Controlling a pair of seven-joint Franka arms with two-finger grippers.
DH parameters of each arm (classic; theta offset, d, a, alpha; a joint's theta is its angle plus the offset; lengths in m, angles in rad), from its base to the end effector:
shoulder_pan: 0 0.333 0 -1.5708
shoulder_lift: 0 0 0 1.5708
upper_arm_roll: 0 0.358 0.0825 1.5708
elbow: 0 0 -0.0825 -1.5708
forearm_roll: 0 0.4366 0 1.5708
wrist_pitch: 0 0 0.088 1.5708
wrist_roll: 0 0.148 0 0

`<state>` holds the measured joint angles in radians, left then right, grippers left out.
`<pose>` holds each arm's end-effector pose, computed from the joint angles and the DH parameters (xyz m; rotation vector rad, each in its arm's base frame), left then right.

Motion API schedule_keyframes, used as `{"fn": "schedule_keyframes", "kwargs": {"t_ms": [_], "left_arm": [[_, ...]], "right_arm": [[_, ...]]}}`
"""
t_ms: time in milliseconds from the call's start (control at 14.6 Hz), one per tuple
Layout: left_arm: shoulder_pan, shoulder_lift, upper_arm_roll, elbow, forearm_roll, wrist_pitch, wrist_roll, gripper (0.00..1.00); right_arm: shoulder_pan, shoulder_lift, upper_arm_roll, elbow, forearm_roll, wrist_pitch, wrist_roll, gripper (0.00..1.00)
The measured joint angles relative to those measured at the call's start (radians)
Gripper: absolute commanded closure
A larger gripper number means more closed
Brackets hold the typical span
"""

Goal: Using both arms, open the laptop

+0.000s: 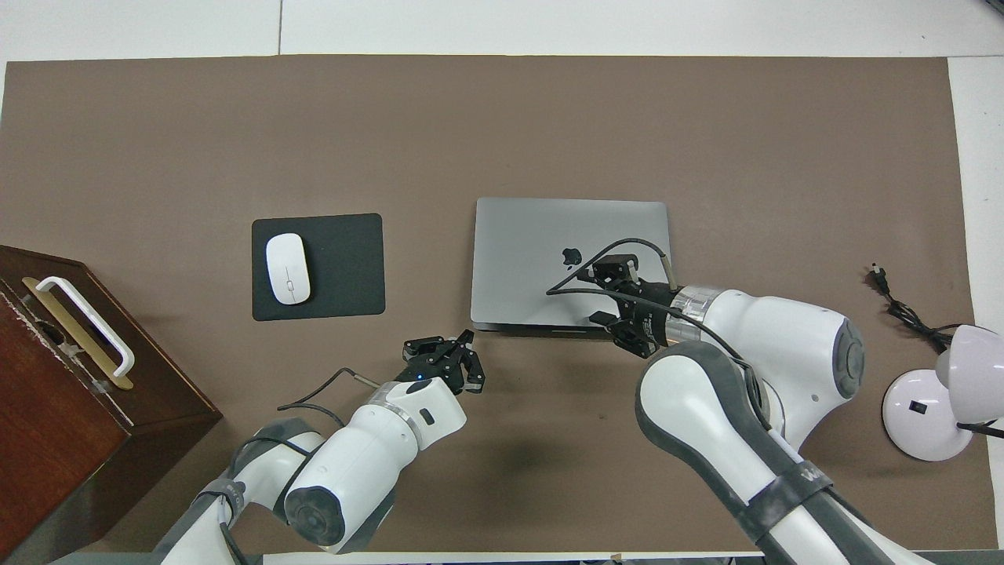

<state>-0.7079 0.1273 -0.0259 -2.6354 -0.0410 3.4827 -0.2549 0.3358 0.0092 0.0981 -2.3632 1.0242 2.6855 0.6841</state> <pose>0.3964 -0.3504 0.2492 2.5988 -0.5725 0.8789 0.5251 0.2303 0.3156 -2.1228 1.3337 0.0912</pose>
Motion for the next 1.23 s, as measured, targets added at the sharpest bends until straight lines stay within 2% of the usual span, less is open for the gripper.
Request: {"fn": "schedule_keyframes", "kwargs": {"t_ms": [411, 1232], "left_arm": [[0.000, 0.055, 0.007, 0.054, -0.003, 0.000, -0.003, 1.00], [0.006, 0.134, 0.014, 0.133, -0.010, 0.002, -0.006, 1.00]], "right_arm": [[0.015, 0.032, 0.000, -0.002, 0.004, 0.006, -0.015, 0.26], [0.043, 0.029, 0.001, 0.002, 0.012, 0.006, -0.007, 0.22]]}}
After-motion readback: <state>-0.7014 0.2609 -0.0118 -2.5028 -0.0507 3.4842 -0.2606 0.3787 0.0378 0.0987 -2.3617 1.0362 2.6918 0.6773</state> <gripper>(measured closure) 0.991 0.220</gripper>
